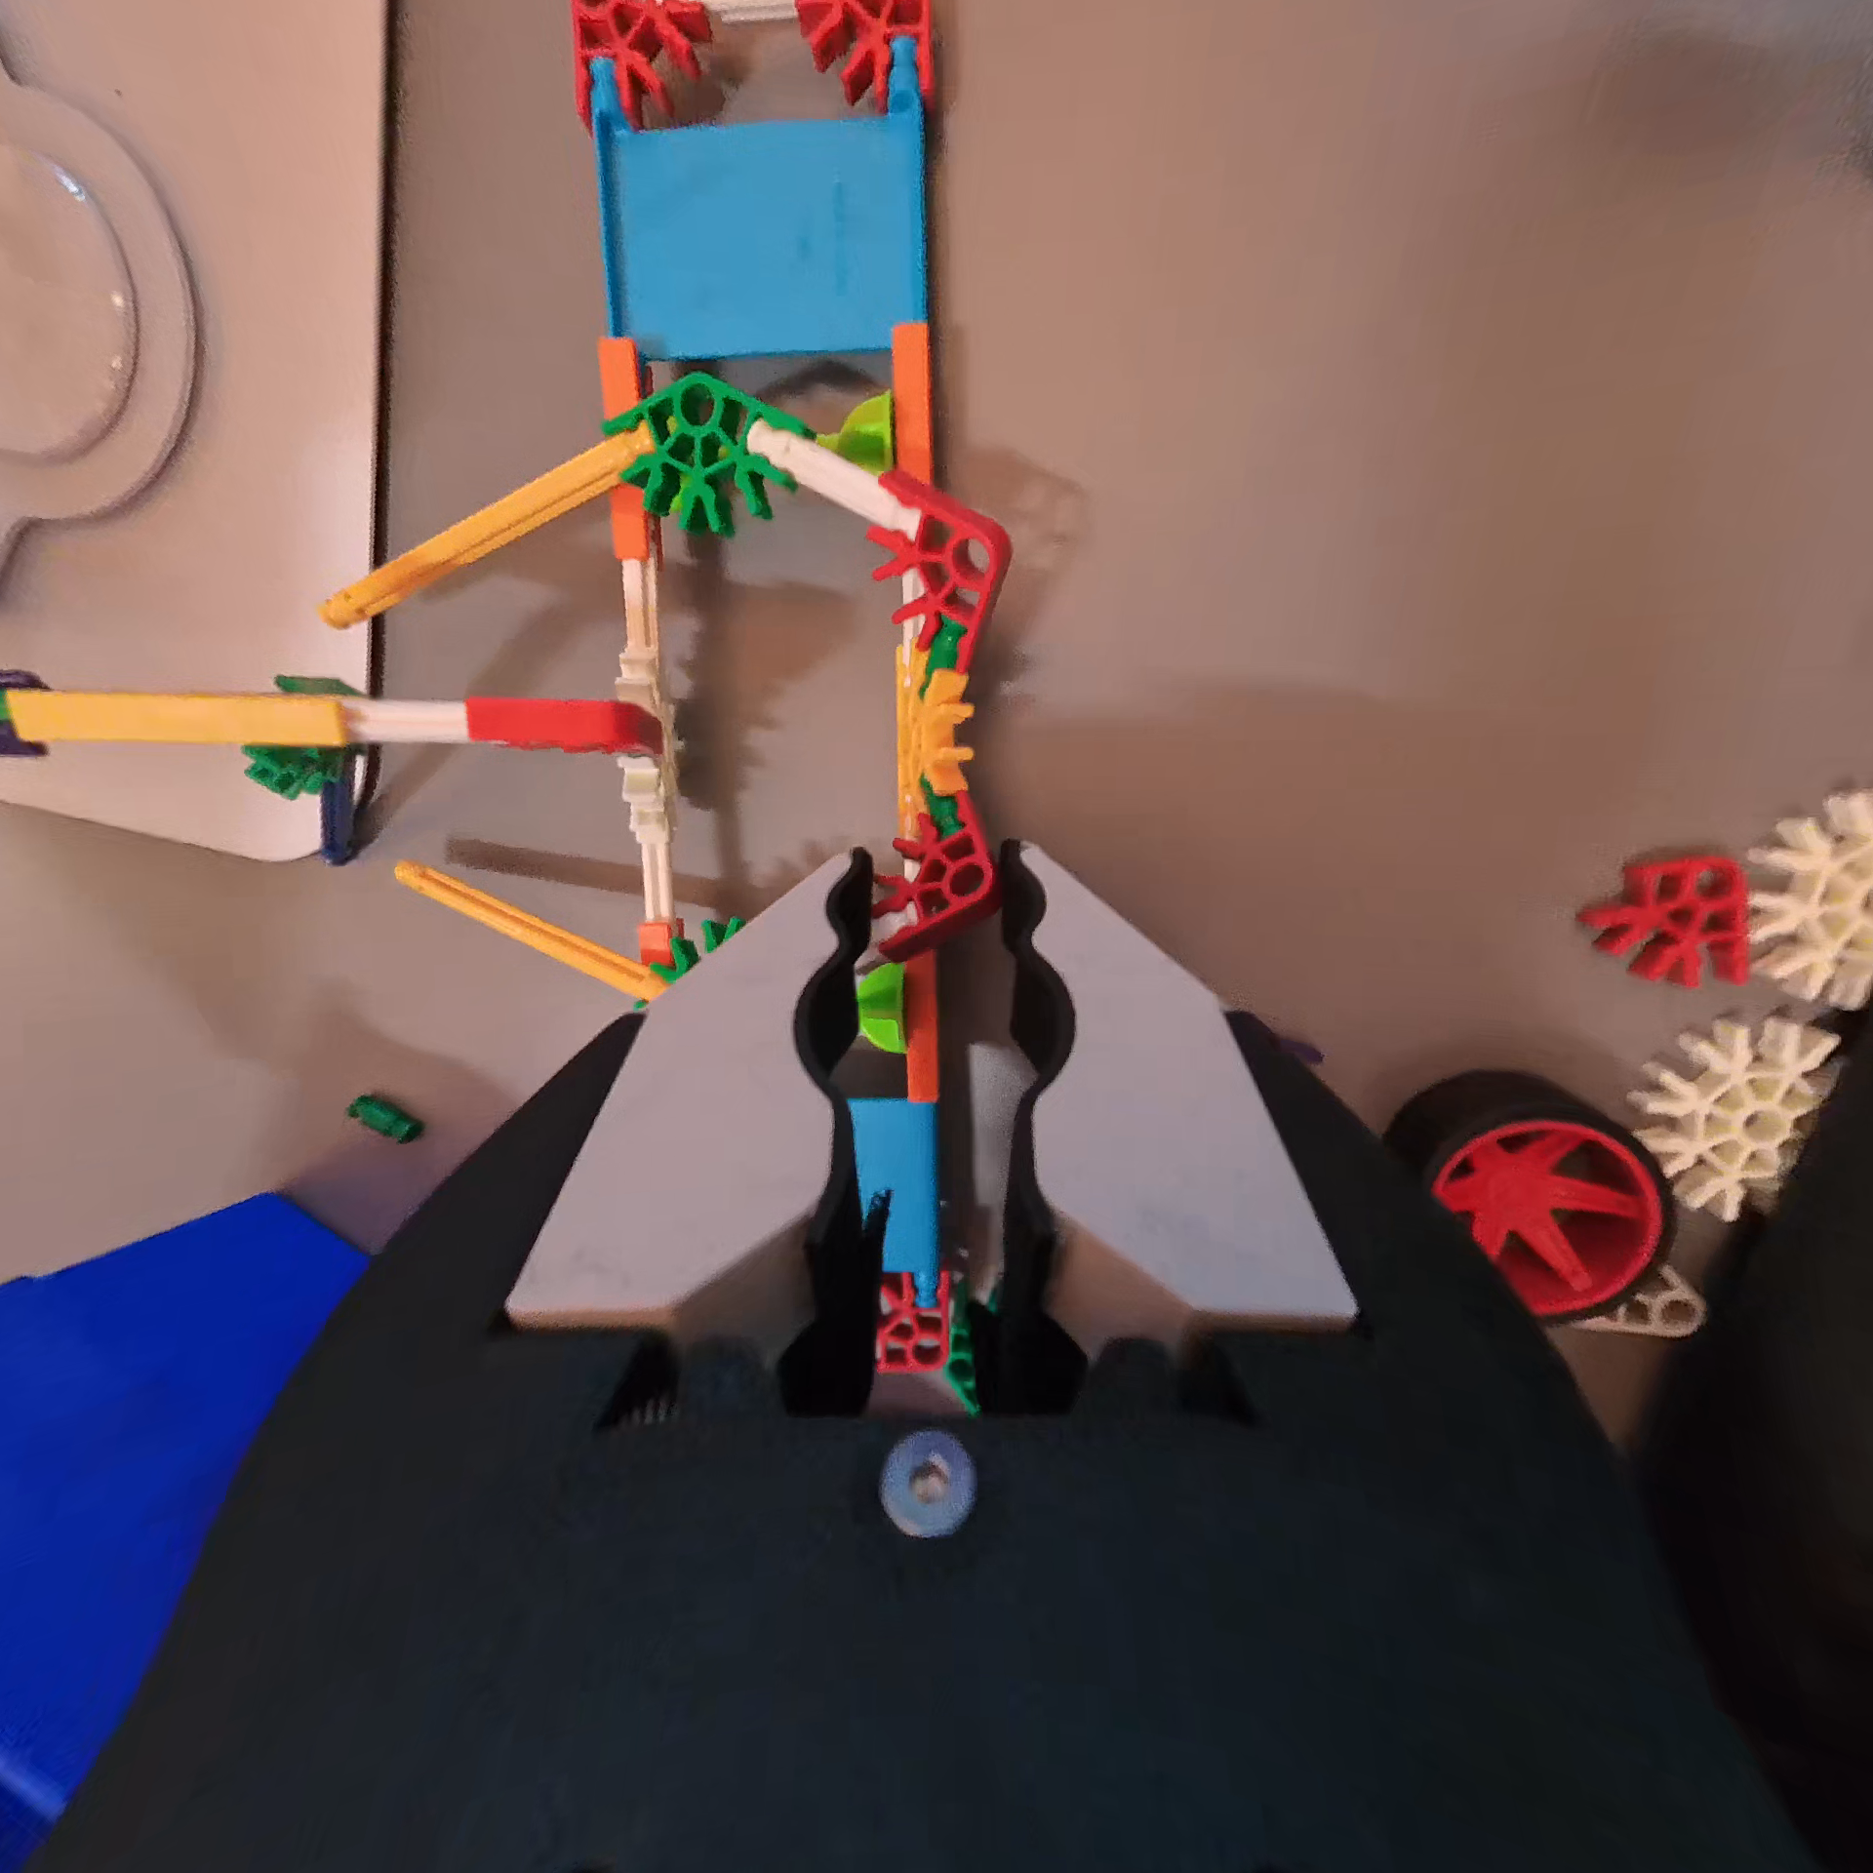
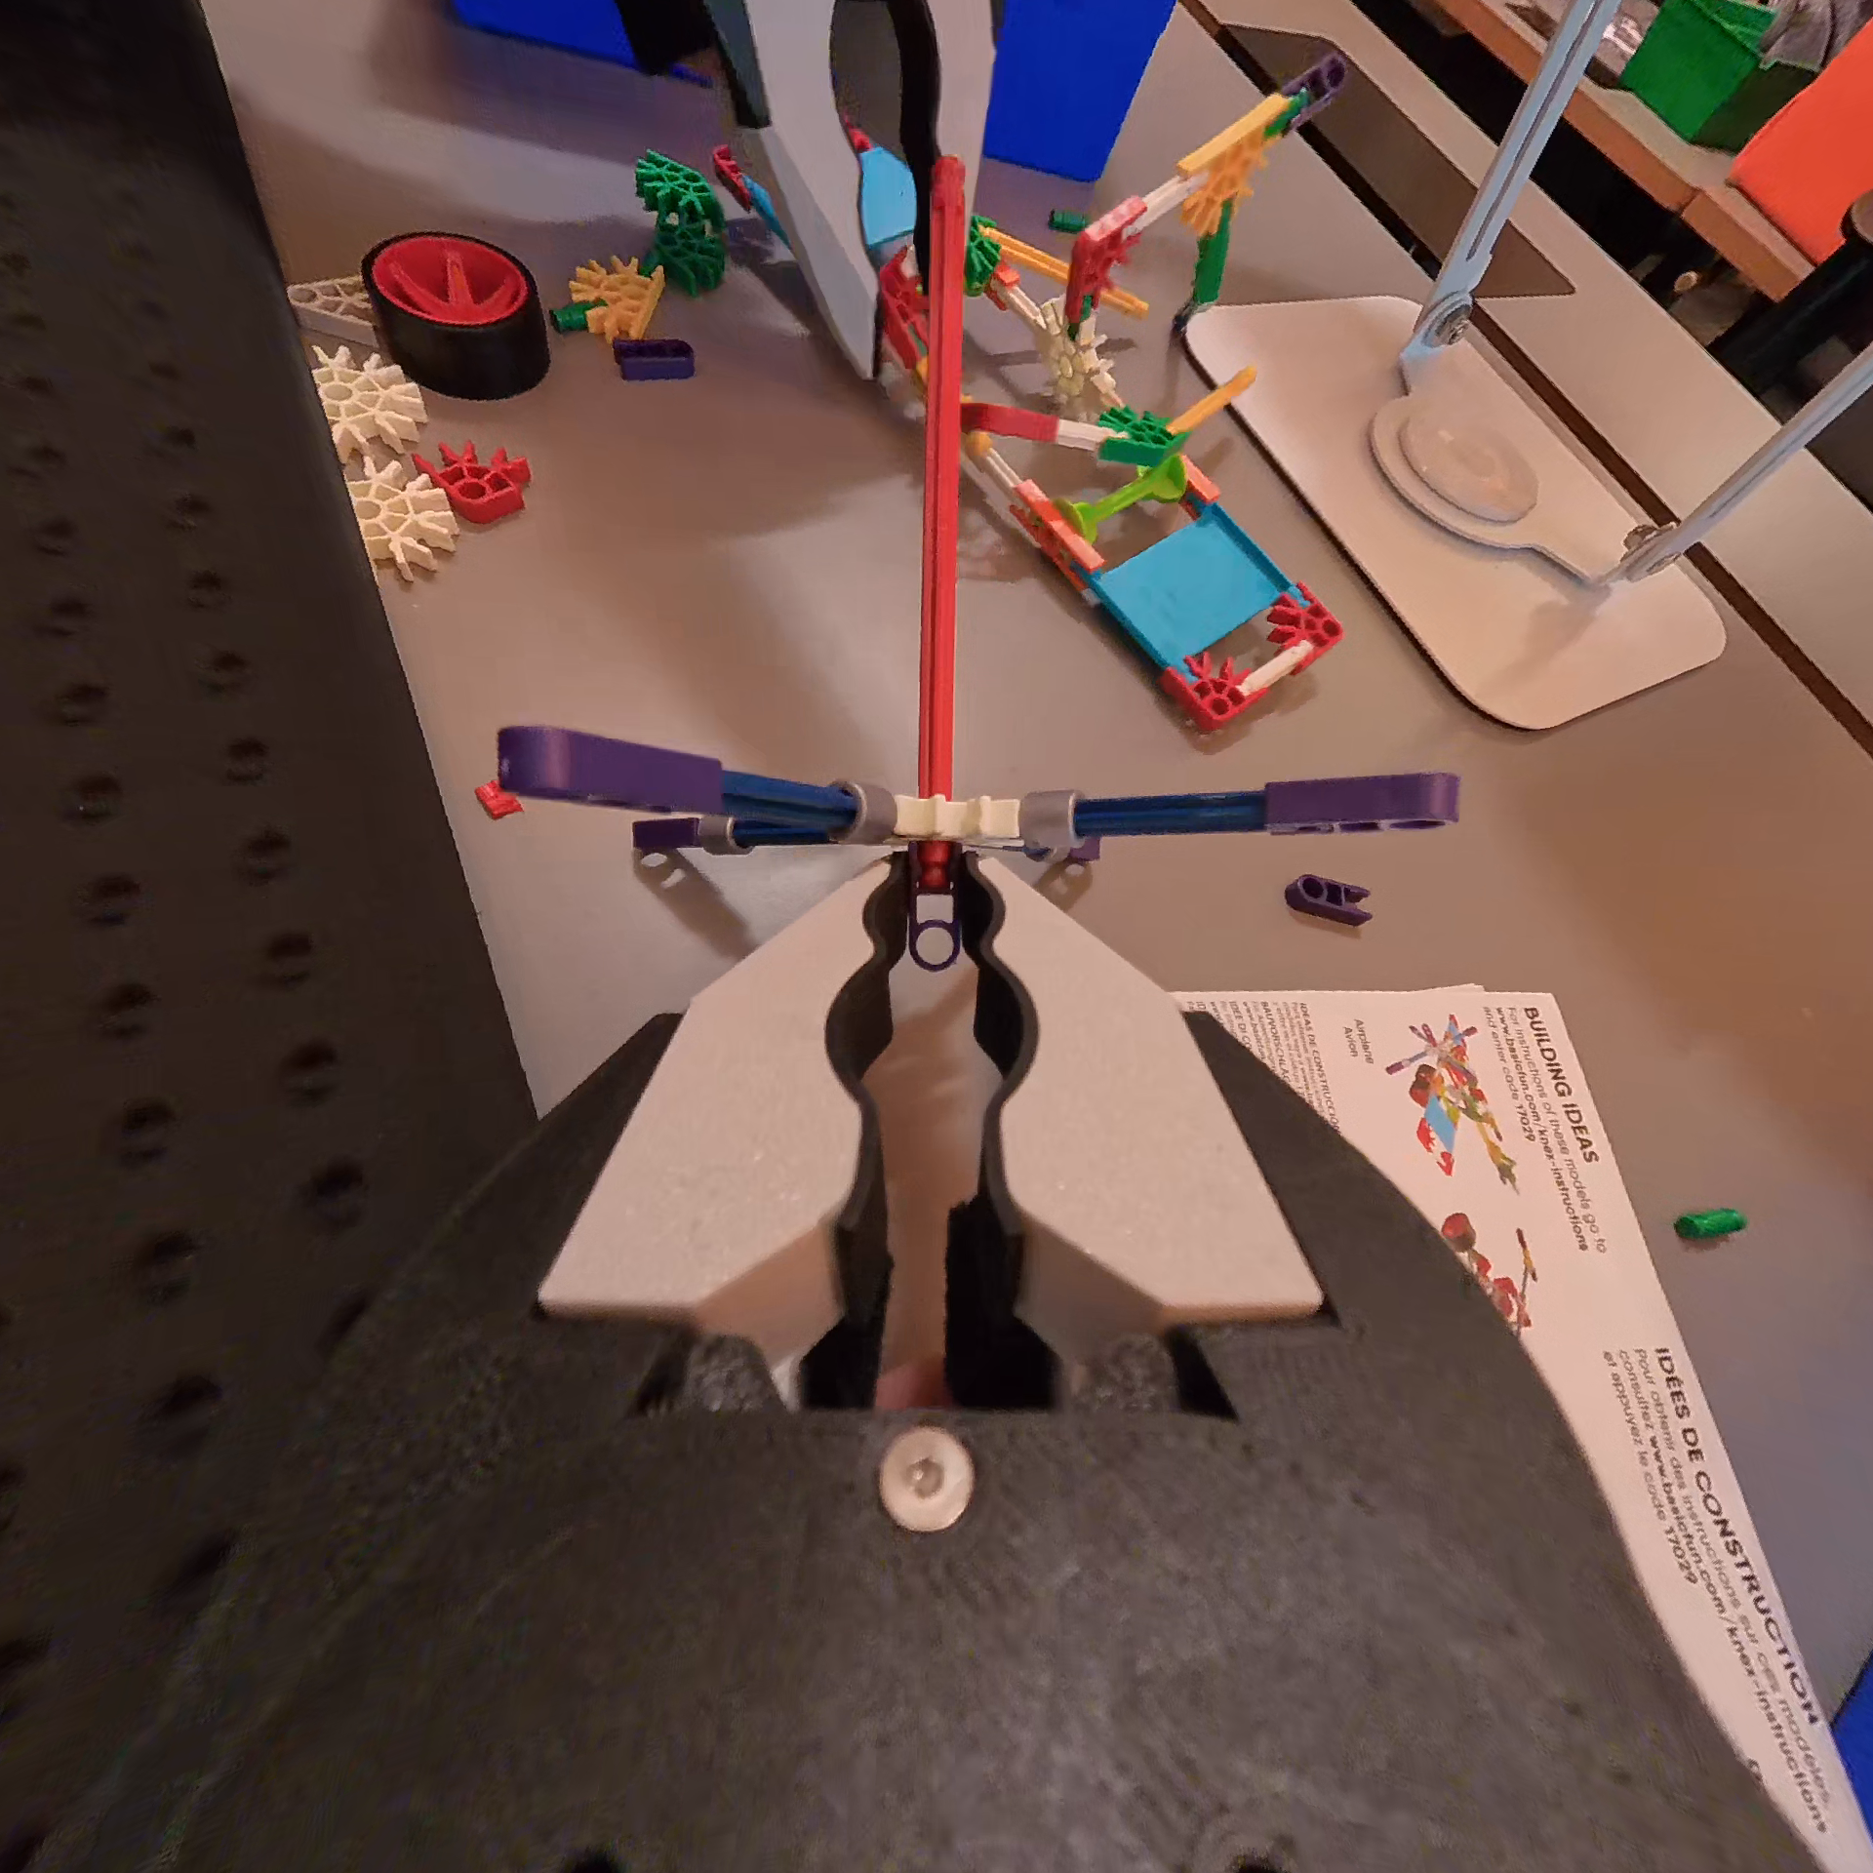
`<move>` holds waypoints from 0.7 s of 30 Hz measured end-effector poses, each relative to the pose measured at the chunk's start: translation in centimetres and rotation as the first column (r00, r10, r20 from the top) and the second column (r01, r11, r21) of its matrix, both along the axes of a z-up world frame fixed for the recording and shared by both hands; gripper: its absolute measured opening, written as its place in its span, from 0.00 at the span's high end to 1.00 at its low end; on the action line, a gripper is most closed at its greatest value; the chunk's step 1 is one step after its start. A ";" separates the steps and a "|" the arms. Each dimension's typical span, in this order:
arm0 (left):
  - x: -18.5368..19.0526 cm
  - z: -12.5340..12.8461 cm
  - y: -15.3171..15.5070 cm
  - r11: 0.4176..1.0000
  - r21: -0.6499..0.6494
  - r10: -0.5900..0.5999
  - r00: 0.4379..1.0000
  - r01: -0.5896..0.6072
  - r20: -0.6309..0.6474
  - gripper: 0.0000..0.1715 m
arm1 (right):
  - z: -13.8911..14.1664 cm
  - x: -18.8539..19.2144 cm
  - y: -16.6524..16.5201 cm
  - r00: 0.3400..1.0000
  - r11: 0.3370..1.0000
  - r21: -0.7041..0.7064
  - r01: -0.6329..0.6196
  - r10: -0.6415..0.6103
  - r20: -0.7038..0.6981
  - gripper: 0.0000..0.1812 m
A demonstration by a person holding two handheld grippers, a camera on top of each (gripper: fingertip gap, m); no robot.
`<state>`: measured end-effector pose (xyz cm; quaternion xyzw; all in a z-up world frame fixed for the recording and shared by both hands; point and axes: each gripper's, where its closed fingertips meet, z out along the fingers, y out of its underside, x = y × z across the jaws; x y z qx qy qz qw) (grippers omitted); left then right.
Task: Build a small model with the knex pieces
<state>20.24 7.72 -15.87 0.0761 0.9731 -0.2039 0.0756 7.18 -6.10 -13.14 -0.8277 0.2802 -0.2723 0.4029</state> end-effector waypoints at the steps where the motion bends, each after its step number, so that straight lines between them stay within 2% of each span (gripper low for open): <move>1: 0.0 0.2 -0.4 1.000 -0.019 0.016 1.000 -0.017 -0.025 0.87 | 0.0 0.0 0.0 1.000 1.000 0.001 0.002 -0.002 -0.002 0.97; 4: -0.5 0.7 -1.3 0.996 -0.073 0.042 0.986 -0.054 -0.160 0.87 | -0.1 0.0 -0.1 1.000 1.000 0.006 0.006 -0.006 -0.011 0.97; 8: -0.7 1.1 -2.3 0.984 -0.114 0.092 0.934 -0.139 -0.344 0.87 | -0.3 0.2 -0.2 0.999 1.000 0.014 0.018 -0.017 -0.034 0.97; 15: -1.6 1.4 -4.6 0.954 -0.158 0.134 0.833 -0.256 -0.537 0.87 | 0.3 0.4 -0.7 0.996 0.998 0.017 0.055 -0.054 -0.068 0.97; 17: -1.7 0.9 -5.1 0.946 -0.167 0.155 0.841 -0.277 -0.518 0.85 | 0.6 0.5 -0.8 0.995 0.998 0.011 0.065 -0.064 -0.070 0.97; 18: -1.7 1.0 -5.0 0.946 -0.179 0.154 0.858 -0.272 -0.490 0.77 | 0.7 0.6 -0.9 0.996 0.998 0.006 0.068 -0.067 -0.066 0.97; 20: -1.3 2.4 -4.7 0.932 -0.240 0.145 0.888 -0.271 -0.436 0.66 | 0.7 0.6 -0.8 0.995 0.998 0.007 0.067 -0.066 -0.072 0.97; 21: -1.1 3.6 -4.4 0.920 -0.289 0.132 0.902 -0.267 -0.411 0.67 | 0.6 0.5 -0.9 0.995 0.998 0.001 0.070 -0.070 -0.075 0.97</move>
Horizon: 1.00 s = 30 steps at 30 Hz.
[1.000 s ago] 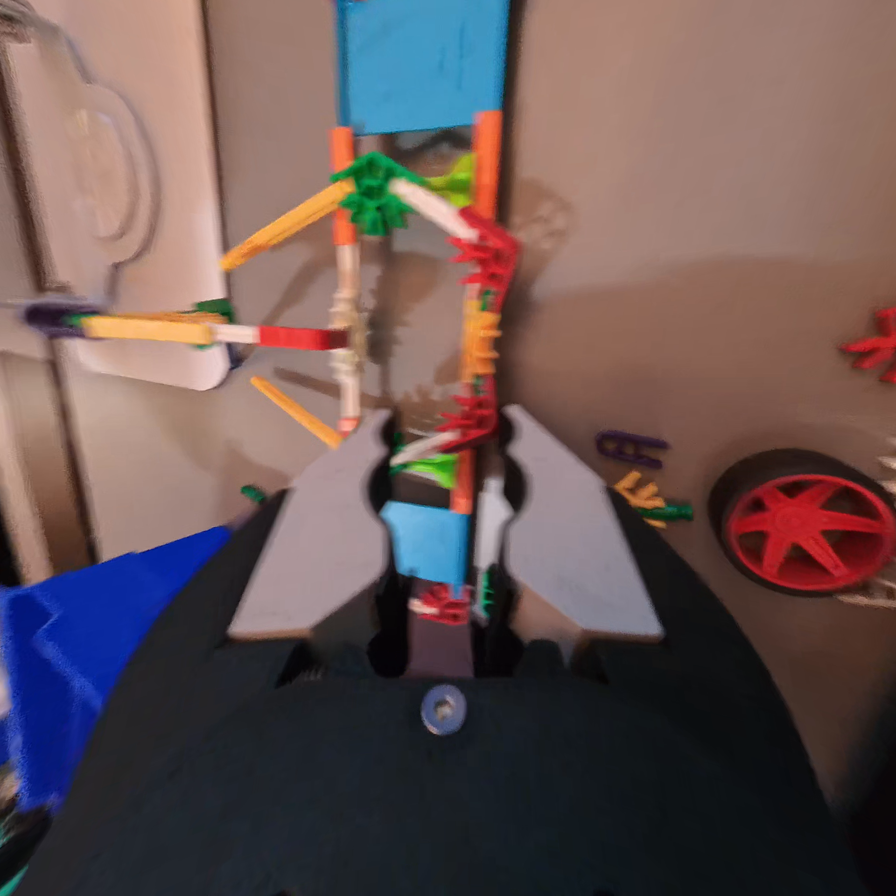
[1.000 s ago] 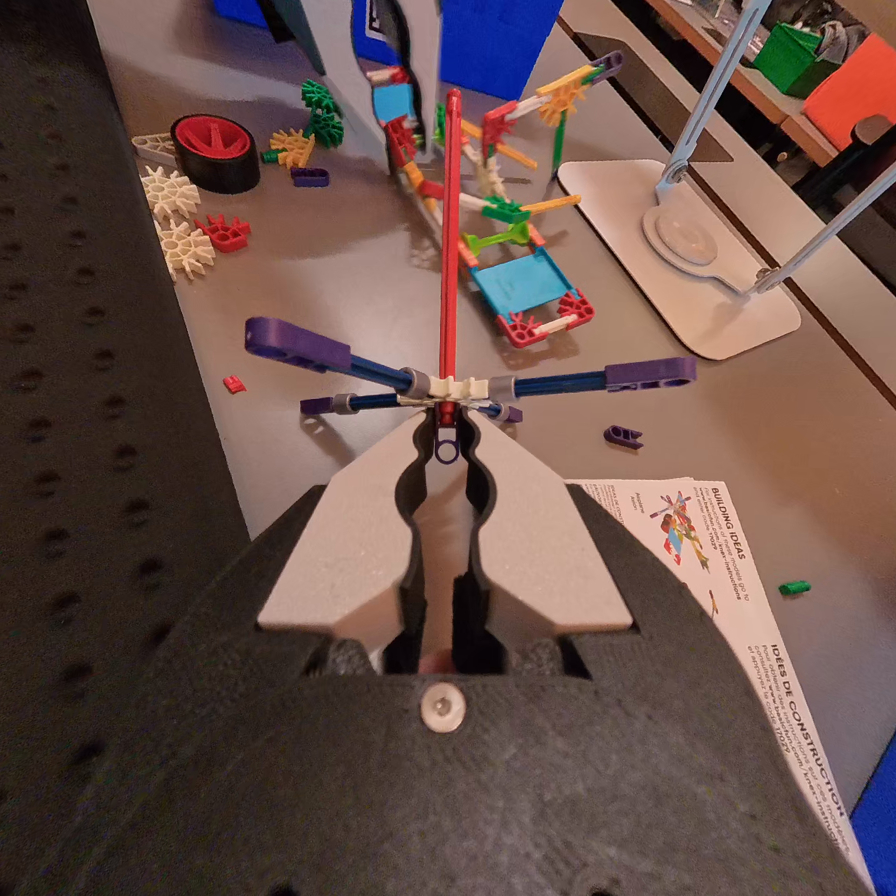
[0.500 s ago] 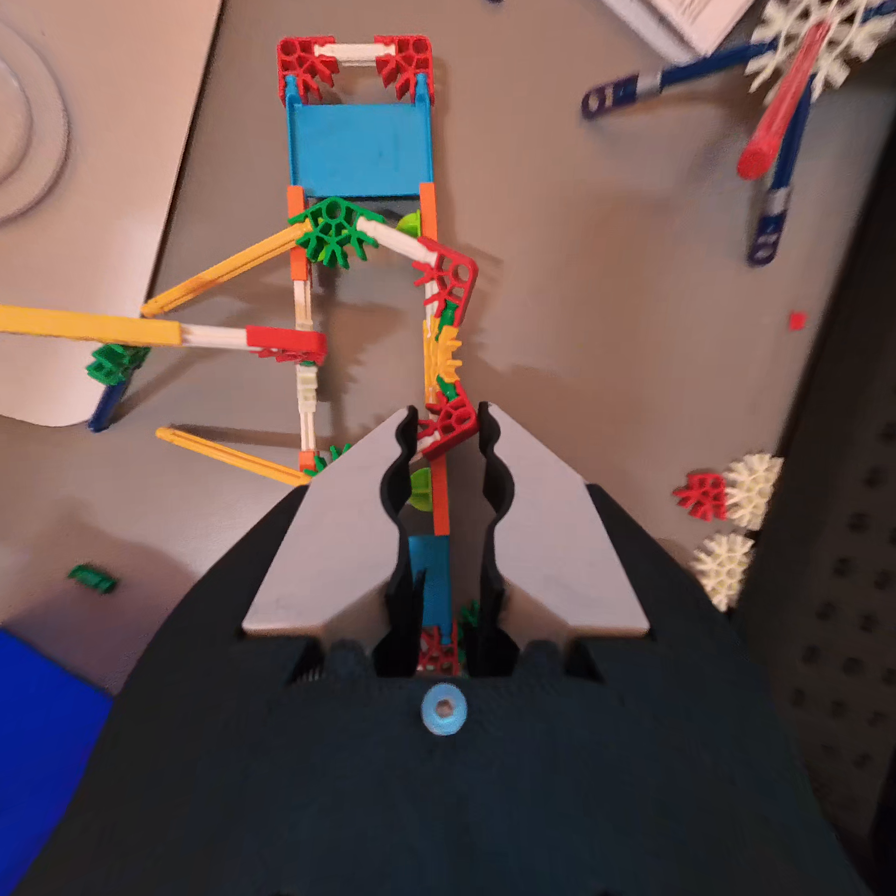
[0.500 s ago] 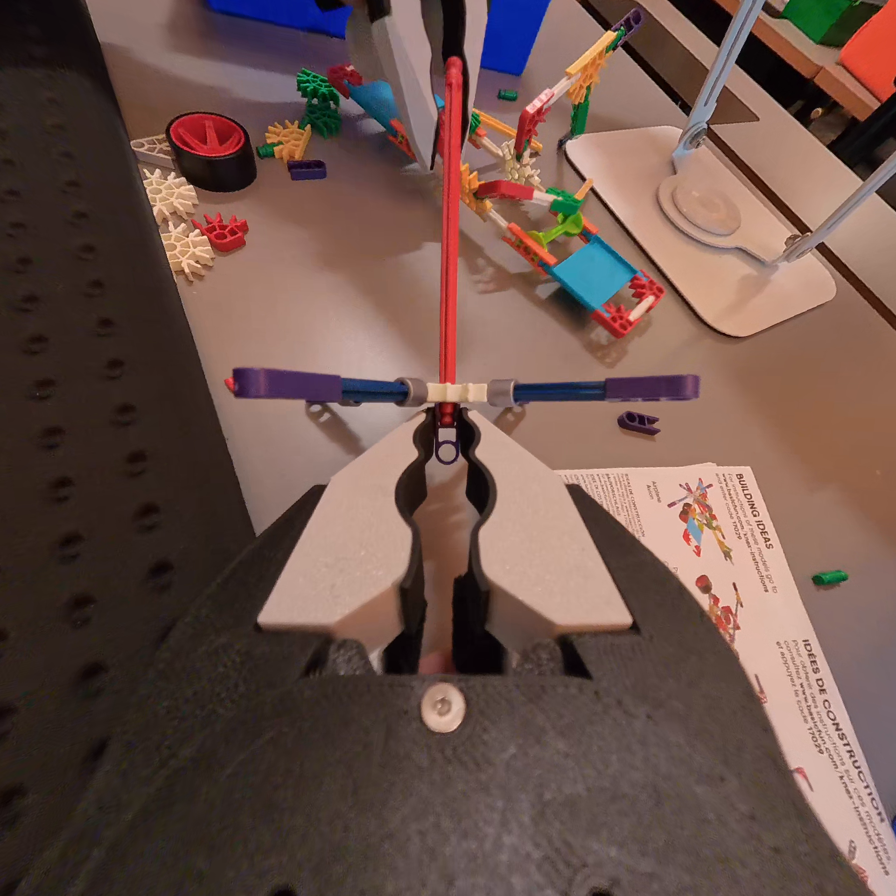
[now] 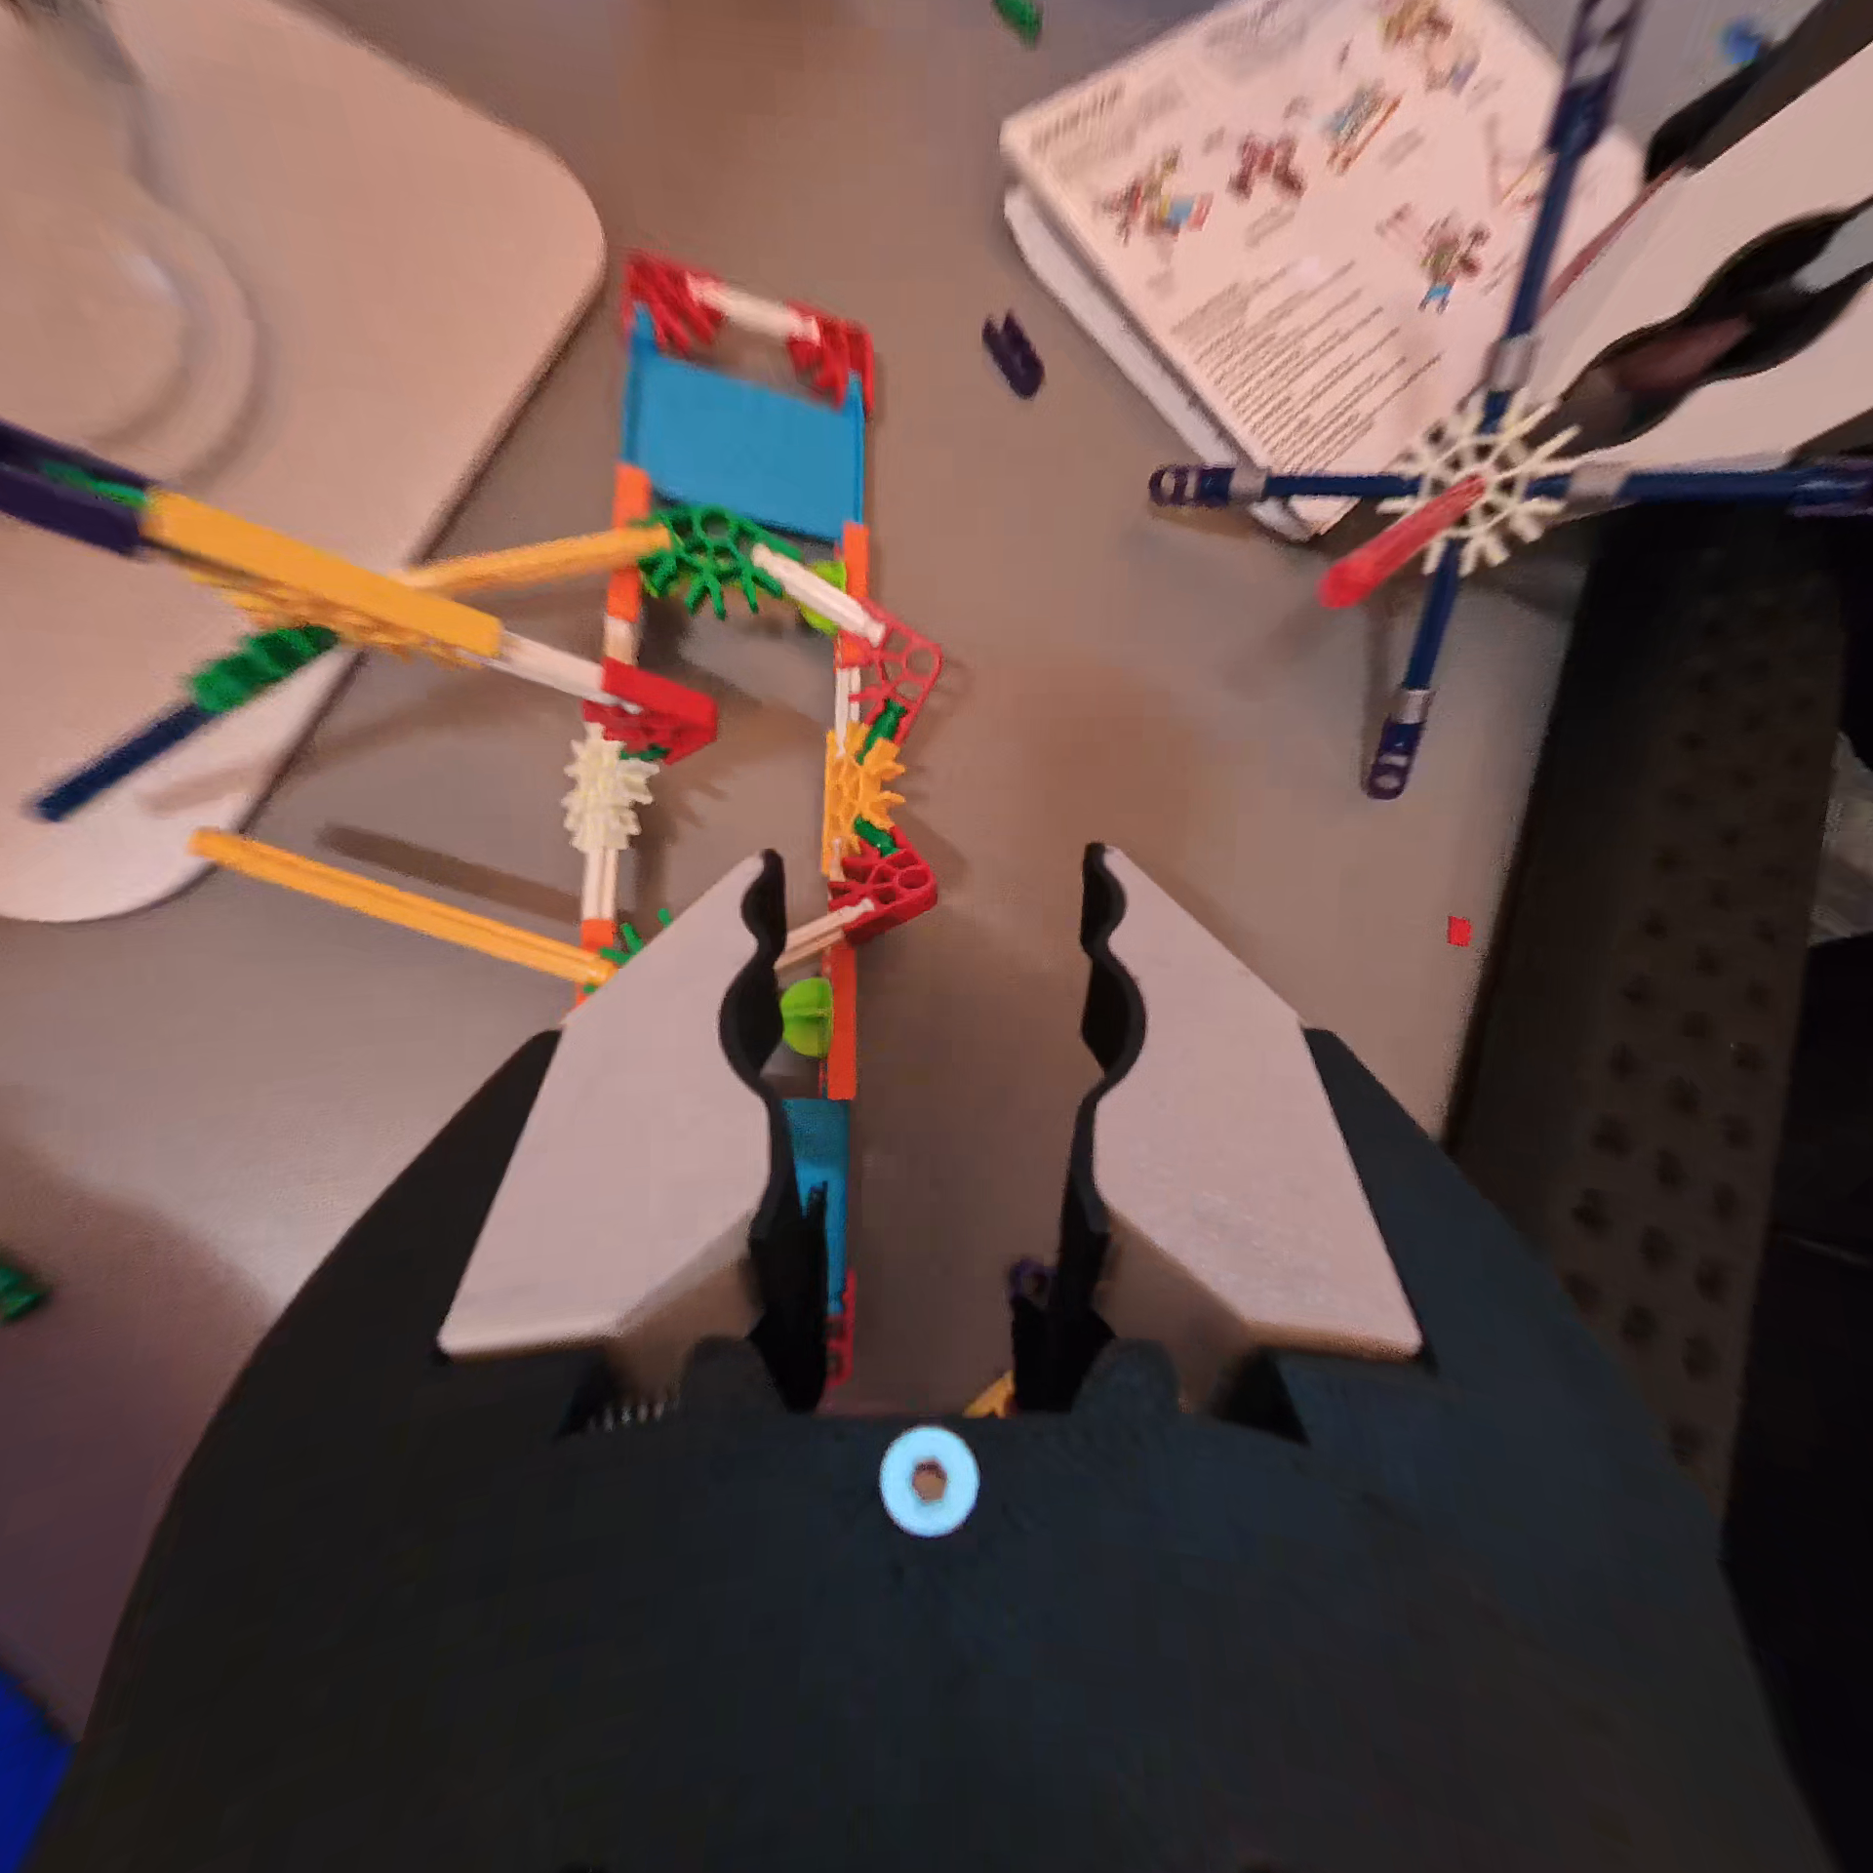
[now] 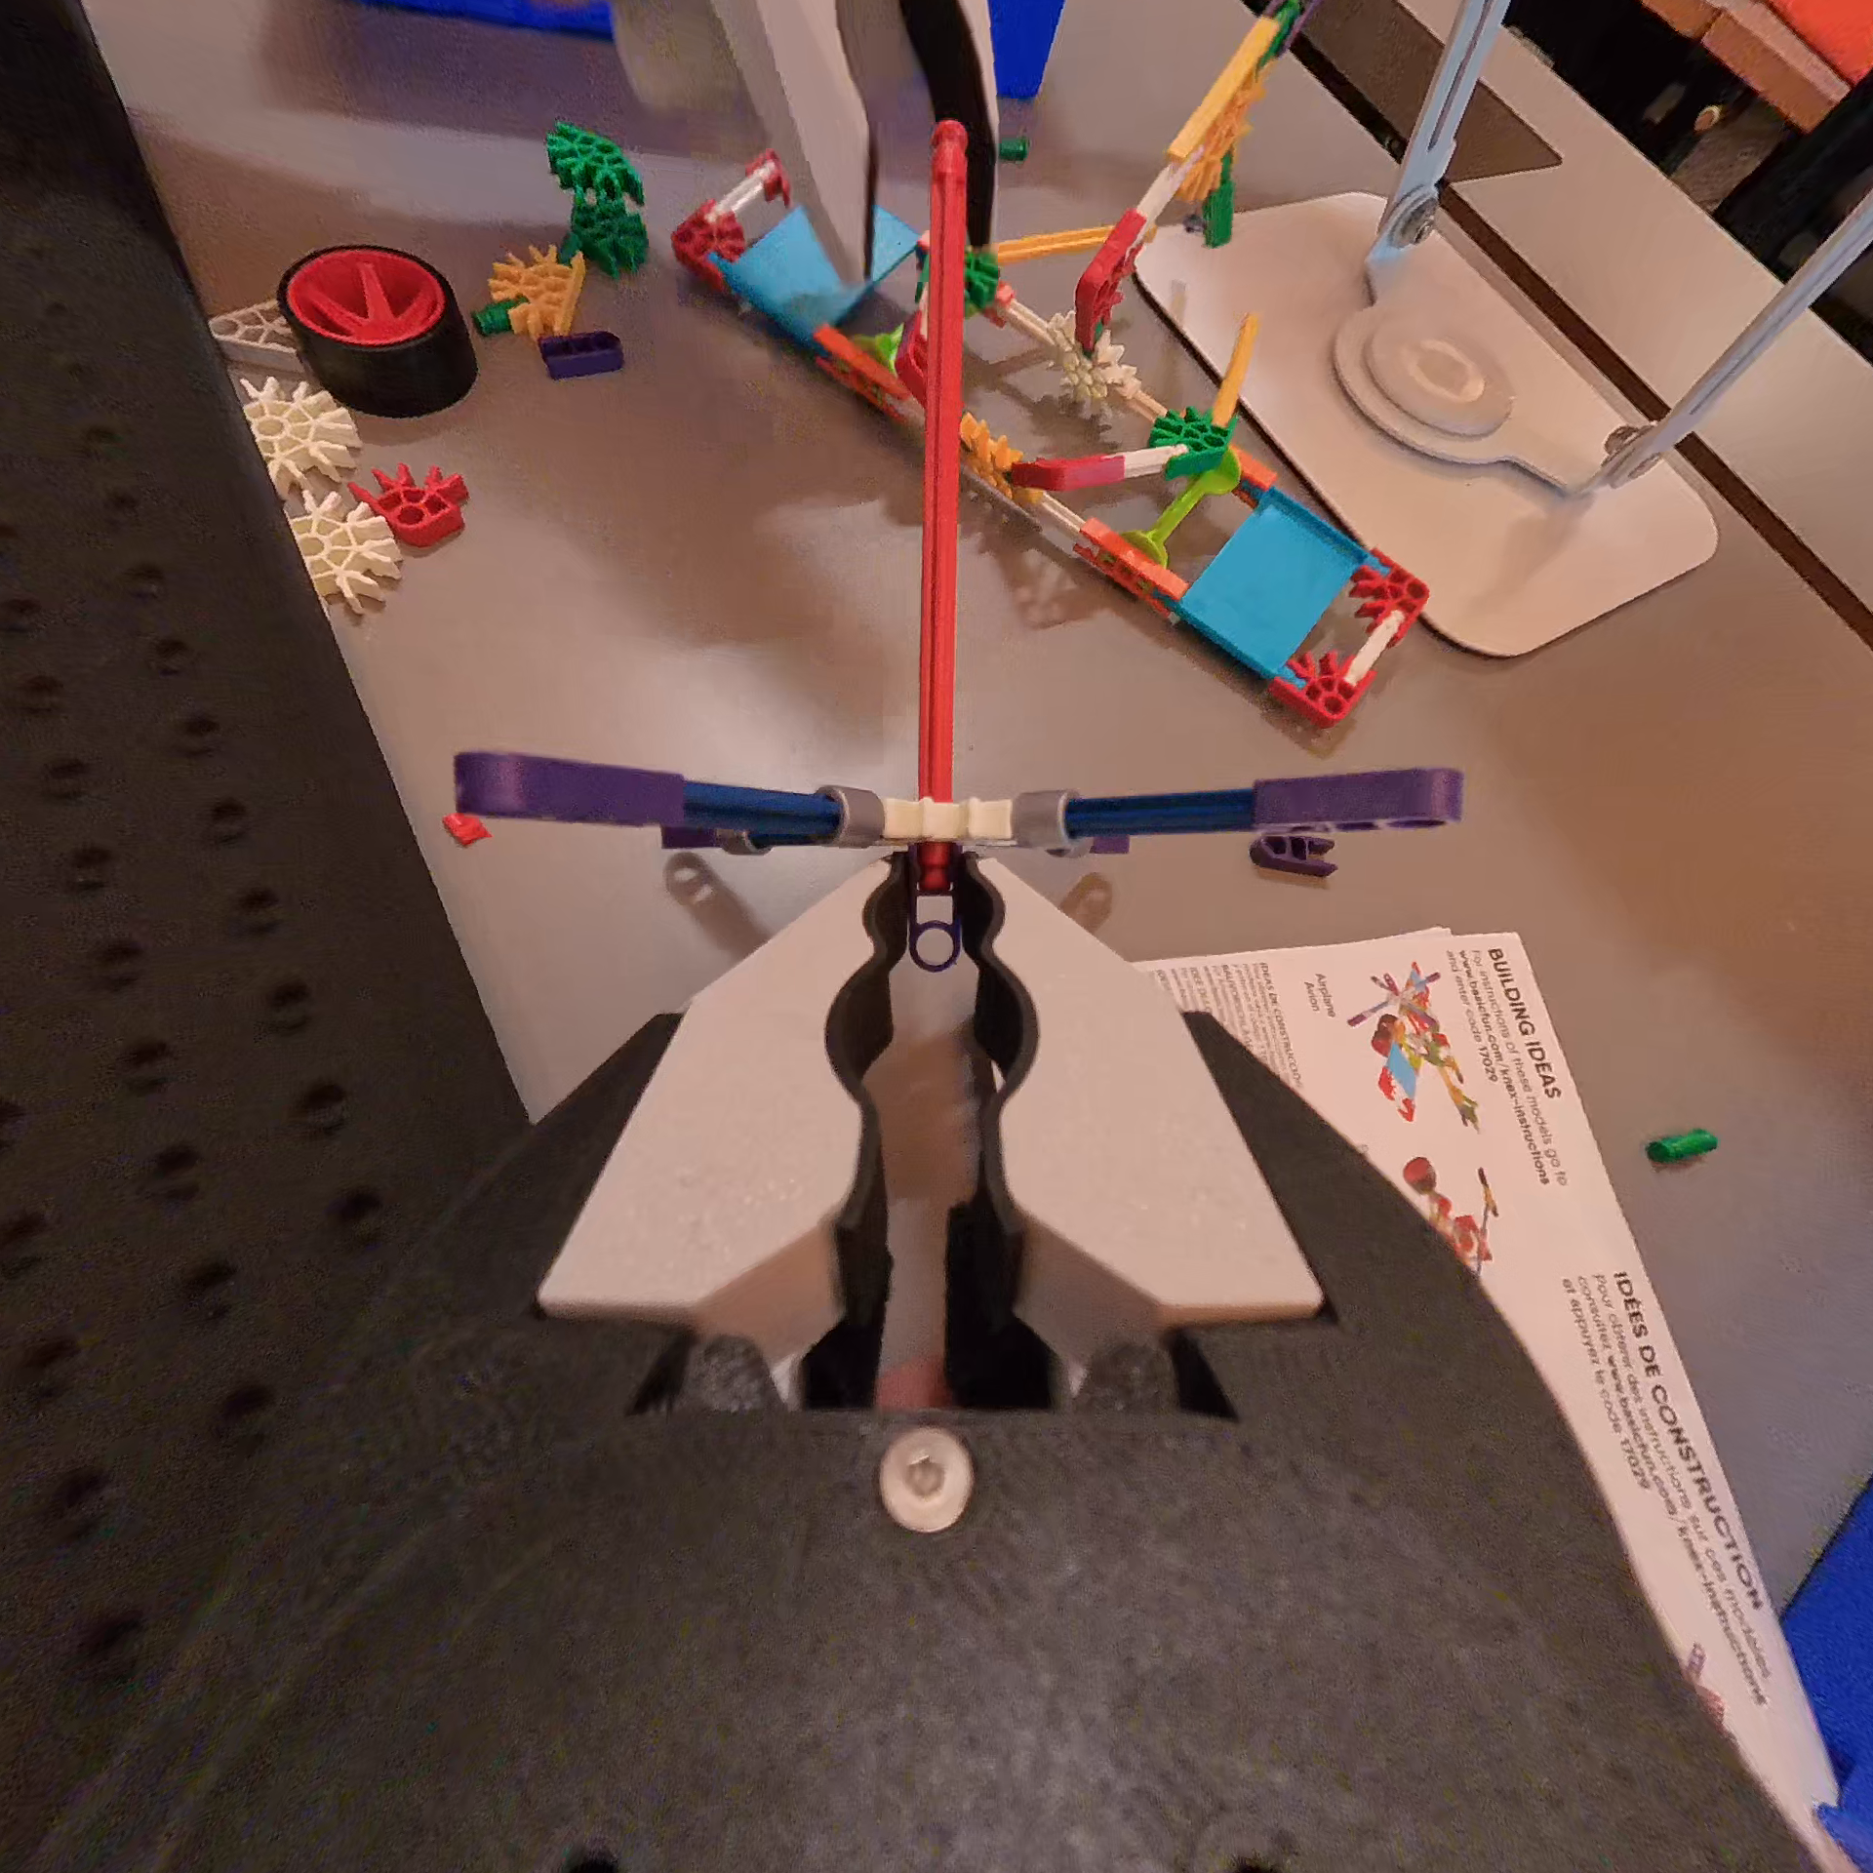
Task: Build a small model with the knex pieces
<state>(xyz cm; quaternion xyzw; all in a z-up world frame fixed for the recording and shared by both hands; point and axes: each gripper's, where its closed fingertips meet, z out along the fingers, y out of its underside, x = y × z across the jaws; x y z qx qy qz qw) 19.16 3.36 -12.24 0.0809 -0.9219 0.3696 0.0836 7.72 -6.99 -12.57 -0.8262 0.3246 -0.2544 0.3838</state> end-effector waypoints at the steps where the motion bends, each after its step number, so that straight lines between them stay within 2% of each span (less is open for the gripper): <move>1: 0.0 1.2 0.5 0.999 -0.041 -0.005 1.000 0.006 0.028 0.68 | -0.1 0.0 0.0 1.000 1.000 -0.006 0.002 -0.002 -0.001 0.97; 3: 0.9 2.6 2.1 0.998 -0.058 0.035 0.996 -0.030 0.088 0.66 | -0.4 -0.2 0.0 1.000 1.000 -0.009 0.001 -0.001 -0.014 0.97; 4: 2.4 2.7 3.2 0.996 -0.026 0.086 0.981 -0.083 0.175 0.68 | -0.5 -0.1 -0.1 1.000 1.000 -0.015 0.005 -0.005 -0.019 0.97; 5: 3.7 2.4 4.5 0.992 0.020 0.117 0.960 -0.126 0.253 0.71 | -0.5 -0.1 -0.1 1.000 1.000 -0.020 0.007 -0.008 -0.020 0.97; 7: 5.1 1.2 6.0 0.979 0.096 0.143 0.942 -0.180 0.304 0.70 | -0.4 0.0 0.2 1.000 1.000 -0.020 0.005 -0.006 -0.023 0.97; 10: 5.9 -1.6 6.7 0.954 0.235 0.092 0.930 -0.184 0.355 0.70 | -0.6 0.1 0.3 0.999 0.999 -0.034 0.016 -0.017 -0.033 0.97; 12: 5.5 -2.9 6.4 0.953 0.282 0.002 0.929 -0.115 0.371 0.65 | -0.7 0.1 0.2 0.999 0.999 -0.033 0.025 -0.027 -0.038 0.97; 15: 4.7 -3.9 5.8 0.961 0.267 -0.012 0.957 -0.069 0.290 0.63 | -0.9 -0.2 0.1 0.998 0.999 -0.028 0.045 -0.046 -0.049 0.97; 18: 3.6 -4.1 5.3 0.972 0.231 0.003 0.982 -0.047 0.189 0.70 | -1.0 -0.5 0.0 0.997 0.998 -0.035 0.053 -0.055 -0.061 0.97; 24: 1.4 -4.1 4.3 0.986 0.156 0.044 0.997 -0.053 0.062 0.85 | -0.1 -0.4 -0.6 0.995 0.996 -0.055 0.075 -0.078 -0.057 0.97; 27: 0.6 -3.3 3.3 0.995 0.054 0.081 0.996 -0.079 -0.028 0.94 | 0.2 -0.4 -0.9 0.994 0.994 -0.056 0.089 -0.092 -0.054 0.97; 30: 0.3 -3.1 2.9 0.995 -0.003 0.100 0.991 -0.101 -0.085 0.97 | 0.4 -0.5 -1.3 0.993 0.993 -0.055 0.101 -0.104 -0.053 0.97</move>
